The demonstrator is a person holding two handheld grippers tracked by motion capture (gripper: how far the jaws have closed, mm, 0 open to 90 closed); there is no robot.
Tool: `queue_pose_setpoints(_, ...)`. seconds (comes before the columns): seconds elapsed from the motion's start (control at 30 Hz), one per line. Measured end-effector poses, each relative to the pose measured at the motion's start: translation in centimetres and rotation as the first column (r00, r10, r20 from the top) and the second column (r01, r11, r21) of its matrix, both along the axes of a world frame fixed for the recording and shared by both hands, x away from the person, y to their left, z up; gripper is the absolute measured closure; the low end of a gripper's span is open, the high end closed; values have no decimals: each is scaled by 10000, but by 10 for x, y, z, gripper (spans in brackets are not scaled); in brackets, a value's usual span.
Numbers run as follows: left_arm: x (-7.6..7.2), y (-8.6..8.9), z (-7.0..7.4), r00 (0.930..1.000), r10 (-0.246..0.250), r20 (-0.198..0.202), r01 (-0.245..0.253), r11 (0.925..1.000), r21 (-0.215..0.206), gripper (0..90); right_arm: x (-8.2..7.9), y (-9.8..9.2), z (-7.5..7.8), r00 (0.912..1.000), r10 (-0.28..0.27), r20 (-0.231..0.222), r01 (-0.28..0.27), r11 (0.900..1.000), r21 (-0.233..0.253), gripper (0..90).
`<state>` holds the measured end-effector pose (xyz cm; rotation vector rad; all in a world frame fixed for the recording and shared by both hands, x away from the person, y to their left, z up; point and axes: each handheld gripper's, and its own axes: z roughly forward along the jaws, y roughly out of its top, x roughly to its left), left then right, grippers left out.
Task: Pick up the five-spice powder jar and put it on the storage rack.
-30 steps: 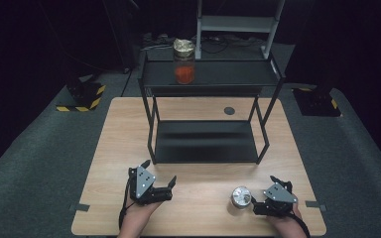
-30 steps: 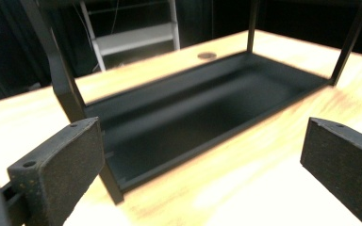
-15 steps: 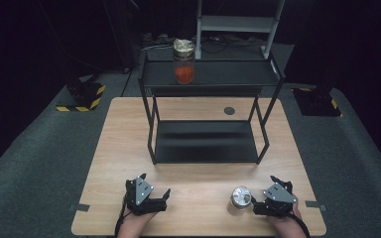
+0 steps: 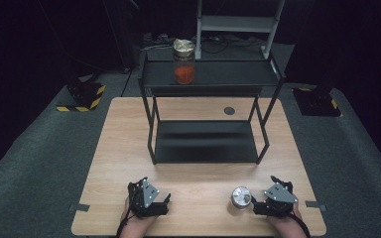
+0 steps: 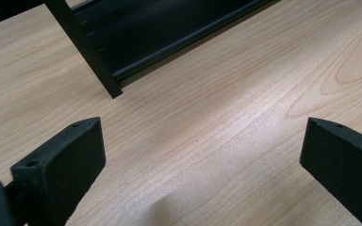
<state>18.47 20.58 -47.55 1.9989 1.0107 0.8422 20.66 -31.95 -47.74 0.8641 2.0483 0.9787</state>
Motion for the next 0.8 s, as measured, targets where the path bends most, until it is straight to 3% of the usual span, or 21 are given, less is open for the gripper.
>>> queue_pose_setpoints(0.4, -2, 1, -1, 10000, -20, 93, 21, 10000, -17, 10, -3, -3, -2, 9999, 30, 169, -33, 9998, 180, 0)
queue_pose_setpoints(0.63, -2, -2, 0, 9998, -181, 89, 179, 9996, 221, 10, -6, -8, -1, 9996, -133, 233, 121, 9986, 517, 0)
queue_pose_setpoints(0.8, -3, -1, -1, 9997, -180, 158, 178, 9997, 142, 10, -11, -12, 3, 9989, -231, 412, 195, 9962, 848, 0)
